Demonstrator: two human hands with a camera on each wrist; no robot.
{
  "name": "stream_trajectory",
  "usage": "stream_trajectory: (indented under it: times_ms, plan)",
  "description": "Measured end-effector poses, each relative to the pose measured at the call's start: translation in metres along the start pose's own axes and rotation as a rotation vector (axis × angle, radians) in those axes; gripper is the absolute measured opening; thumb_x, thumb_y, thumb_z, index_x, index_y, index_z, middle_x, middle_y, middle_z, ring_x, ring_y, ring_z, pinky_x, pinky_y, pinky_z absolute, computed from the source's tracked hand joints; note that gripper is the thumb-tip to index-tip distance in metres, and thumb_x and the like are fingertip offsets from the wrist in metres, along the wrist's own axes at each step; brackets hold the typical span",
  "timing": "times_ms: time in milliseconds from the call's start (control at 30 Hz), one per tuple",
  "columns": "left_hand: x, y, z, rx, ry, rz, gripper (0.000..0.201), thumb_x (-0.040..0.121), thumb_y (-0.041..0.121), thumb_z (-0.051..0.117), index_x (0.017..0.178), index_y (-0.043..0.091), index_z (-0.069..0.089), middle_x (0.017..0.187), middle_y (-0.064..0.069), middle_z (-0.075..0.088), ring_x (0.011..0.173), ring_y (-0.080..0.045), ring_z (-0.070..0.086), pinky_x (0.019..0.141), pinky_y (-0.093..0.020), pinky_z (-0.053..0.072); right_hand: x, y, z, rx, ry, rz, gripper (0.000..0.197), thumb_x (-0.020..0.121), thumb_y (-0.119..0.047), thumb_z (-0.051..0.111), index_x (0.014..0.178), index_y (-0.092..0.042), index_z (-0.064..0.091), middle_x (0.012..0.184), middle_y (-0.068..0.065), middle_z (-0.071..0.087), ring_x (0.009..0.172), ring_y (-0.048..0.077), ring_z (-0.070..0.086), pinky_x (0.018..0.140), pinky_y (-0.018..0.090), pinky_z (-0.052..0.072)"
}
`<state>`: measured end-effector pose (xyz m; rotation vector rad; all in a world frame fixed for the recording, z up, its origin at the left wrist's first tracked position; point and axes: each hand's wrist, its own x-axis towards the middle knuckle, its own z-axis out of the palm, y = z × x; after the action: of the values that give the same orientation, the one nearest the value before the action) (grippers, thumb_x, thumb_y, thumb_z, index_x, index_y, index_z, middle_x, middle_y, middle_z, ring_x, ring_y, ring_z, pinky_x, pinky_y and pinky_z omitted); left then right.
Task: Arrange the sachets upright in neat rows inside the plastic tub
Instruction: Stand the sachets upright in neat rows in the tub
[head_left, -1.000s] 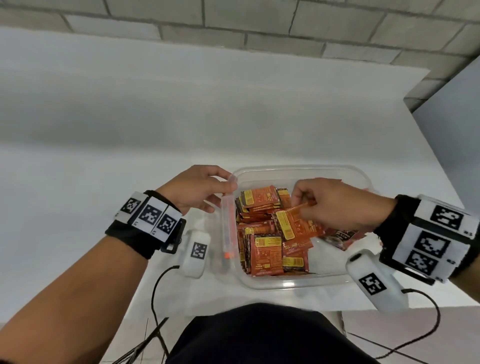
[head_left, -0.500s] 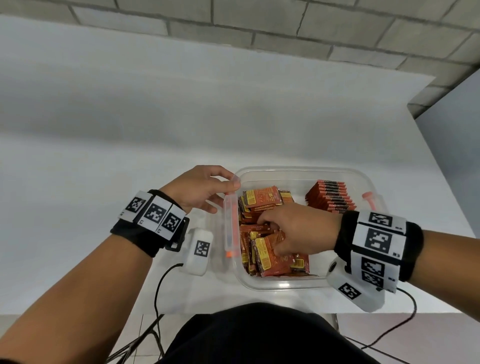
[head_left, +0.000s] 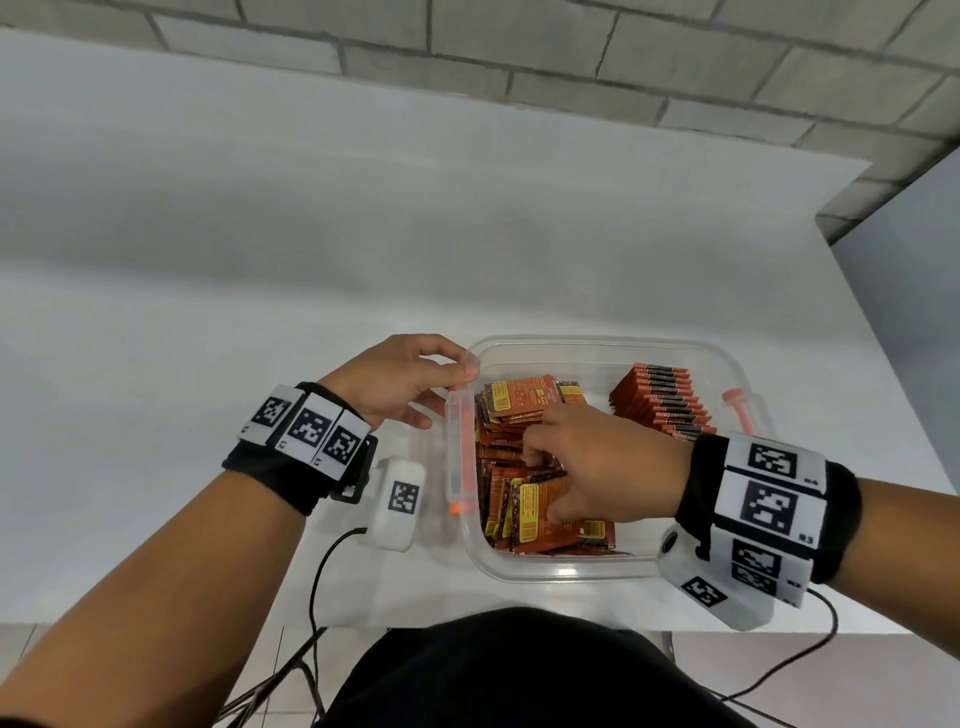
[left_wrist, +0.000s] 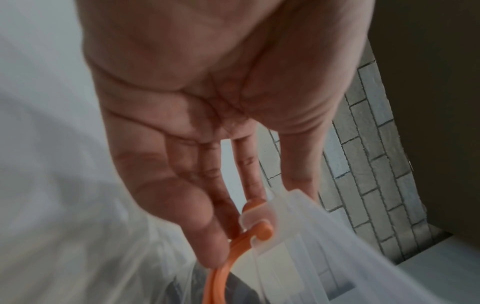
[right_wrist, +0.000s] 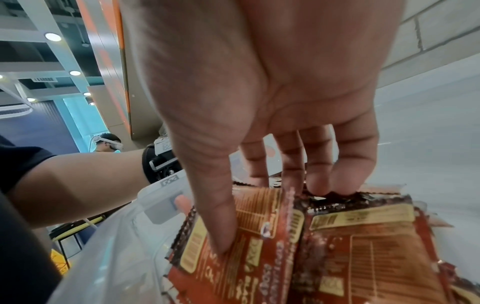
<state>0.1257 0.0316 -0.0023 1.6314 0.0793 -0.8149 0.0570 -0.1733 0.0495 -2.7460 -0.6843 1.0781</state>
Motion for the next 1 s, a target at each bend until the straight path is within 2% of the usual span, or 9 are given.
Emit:
stream_trajectory:
  times_ms: [67, 167, 333, 467, 600, 700, 833, 900, 1000]
  plan:
    - [0.000, 0.000, 0.000, -0.002, -0.001, -0.002, 0.017, 0.082, 0.032, 0.071, 0.095, 0.022, 0.068, 0.086, 0.000, 0.065, 0.059, -0.011, 0.059, 0.056, -0.024, 0.048, 0.000, 0.001, -0.001, 0.017, -0.008, -0.015, 0.045, 0.080, -0.036, 0.072, 0.116, -0.022, 0.050, 0.105, -0.006, 0.041, 0.093, 0.014, 0.043, 0.072, 0.025, 0.035]
    - [0.000, 0.000, 0.000, -0.001, 0.008, -0.010, 0.017, 0.081, 0.032, 0.071, 0.094, 0.022, 0.068, 0.085, 0.001, 0.066, 0.060, -0.010, 0.059, 0.058, -0.025, 0.047, 0.002, 0.003, 0.000, 0.050, -0.044, -0.040, 0.042, 0.081, -0.033, 0.072, 0.114, -0.021, 0.049, 0.107, -0.003, 0.053, 0.092, 0.017, 0.051, 0.075, 0.028, 0.044]
    - [-0.003, 0.001, 0.001, 0.006, 0.019, -0.025, 0.022, 0.081, 0.034, 0.071, 0.098, 0.021, 0.067, 0.087, 0.001, 0.065, 0.058, -0.008, 0.059, 0.060, -0.025, 0.046, 0.006, 0.003, 0.001, 0.094, -0.201, -0.086, 0.057, 0.087, -0.032, 0.067, 0.136, -0.021, 0.041, 0.125, -0.002, 0.056, 0.105, 0.016, 0.055, 0.090, 0.029, 0.047]
    - [-0.010, 0.009, 0.004, 0.128, 0.129, -0.008, 0.032, 0.081, 0.034, 0.073, 0.111, 0.026, 0.062, 0.091, 0.000, 0.069, 0.073, -0.012, 0.062, 0.061, -0.026, 0.048, 0.006, 0.003, -0.001, 0.080, -0.210, -0.121, 0.050, 0.091, -0.031, 0.061, 0.136, -0.020, 0.042, 0.119, -0.002, 0.059, 0.099, 0.015, 0.056, 0.088, 0.031, 0.050]
    - [-0.030, 0.029, 0.010, 0.241, 0.338, 0.155, 0.064, 0.077, 0.053, 0.070, 0.132, 0.035, 0.044, 0.107, 0.005, 0.062, 0.098, -0.009, 0.060, 0.078, -0.032, 0.053, -0.012, 0.015, -0.030, 0.313, -0.070, -0.091, 0.036, 0.091, -0.025, 0.059, 0.125, -0.025, 0.049, 0.097, -0.001, 0.063, 0.076, 0.015, 0.061, 0.072, 0.032, 0.054]
    - [-0.048, 0.048, 0.025, -0.054, 0.155, 0.250, 0.083, 0.071, 0.061, 0.070, 0.141, 0.034, 0.036, 0.117, 0.002, 0.063, 0.110, -0.013, 0.061, 0.075, -0.035, 0.057, -0.032, 0.027, -0.055, 0.559, 0.084, -0.116, 0.022, 0.091, -0.015, 0.058, 0.112, -0.022, 0.054, 0.100, 0.001, 0.068, 0.088, 0.019, 0.066, 0.082, 0.038, 0.054]
    - [-0.042, 0.056, 0.052, -0.315, -0.250, 0.174, 0.109, 0.044, 0.055, 0.089, 0.139, 0.030, 0.040, 0.113, -0.002, 0.068, 0.103, -0.025, 0.067, 0.067, -0.041, 0.058, -0.048, 0.031, -0.069, 0.716, 0.186, -0.190, 0.024, 0.091, -0.002, 0.055, 0.107, -0.020, 0.054, 0.099, 0.002, 0.067, 0.087, 0.011, 0.064, 0.080, 0.025, 0.052]
    - [-0.035, 0.054, 0.067, -0.364, -0.440, 0.125, 0.094, 0.052, 0.044, 0.090, 0.132, 0.019, 0.047, 0.110, -0.010, 0.069, 0.099, -0.031, 0.067, 0.067, -0.043, 0.059, -0.049, 0.029, -0.068, 0.742, 0.205, -0.215, 0.024, 0.091, 0.000, 0.054, 0.105, -0.019, 0.054, 0.100, 0.006, 0.066, 0.089, 0.016, 0.064, 0.082, 0.031, 0.053]
    - [-0.027, 0.053, 0.084, -0.445, -0.499, 0.051, 0.054, 0.074, 0.021, 0.068, 0.124, 0.005, 0.053, 0.105, -0.021, 0.067, 0.093, -0.038, 0.068, 0.071, -0.044, 0.058, -0.045, 0.030, -0.059, 0.665, 0.273, -0.186, 0.019, 0.092, -0.006, 0.055, 0.108, -0.015, 0.051, 0.100, 0.009, 0.063, 0.088, 0.016, 0.062, 0.081, 0.036, 0.052]
